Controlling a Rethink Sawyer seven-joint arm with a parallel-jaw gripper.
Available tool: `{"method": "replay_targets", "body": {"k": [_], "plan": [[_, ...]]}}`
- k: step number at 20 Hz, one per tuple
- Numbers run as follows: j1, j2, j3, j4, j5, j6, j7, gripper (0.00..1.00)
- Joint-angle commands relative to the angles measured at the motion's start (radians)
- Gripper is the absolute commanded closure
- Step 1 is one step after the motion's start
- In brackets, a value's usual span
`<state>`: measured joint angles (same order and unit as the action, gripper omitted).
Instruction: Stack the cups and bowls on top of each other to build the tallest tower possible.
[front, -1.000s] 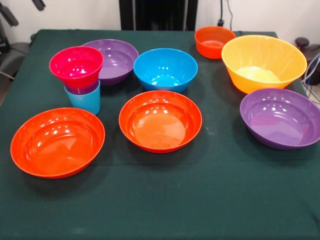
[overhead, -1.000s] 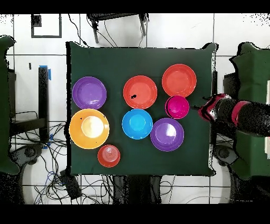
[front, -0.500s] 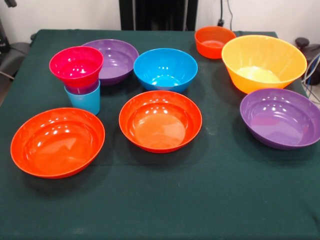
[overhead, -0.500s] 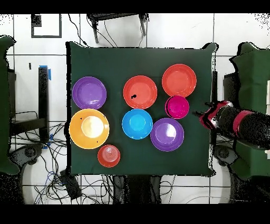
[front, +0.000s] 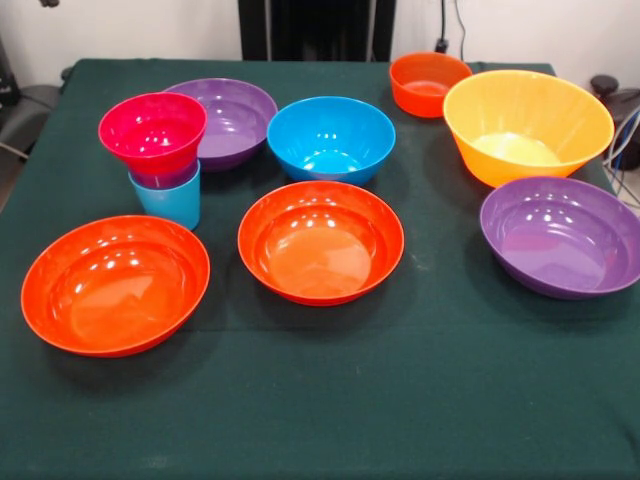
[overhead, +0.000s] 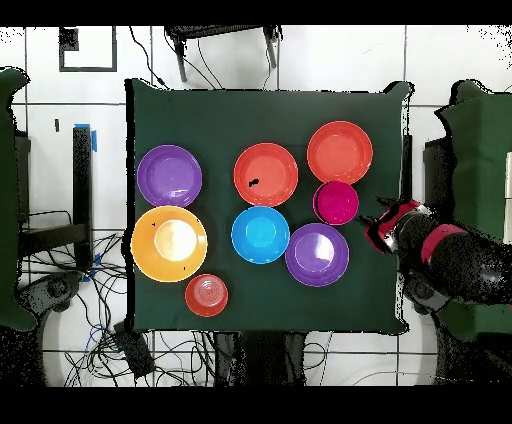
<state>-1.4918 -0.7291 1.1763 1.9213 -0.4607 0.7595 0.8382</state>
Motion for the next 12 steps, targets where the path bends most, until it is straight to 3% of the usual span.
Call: {"method": "replay_targets", "body": {"k": [1, 12], "plan": [[0.05, -0.029, -0.079, 0.163, -0.026, -0.135, 0.212, 0.0], [0.113, -0.073, -0.209, 0.281, -0.057, -0.363, 0.317, 0.0]]}}
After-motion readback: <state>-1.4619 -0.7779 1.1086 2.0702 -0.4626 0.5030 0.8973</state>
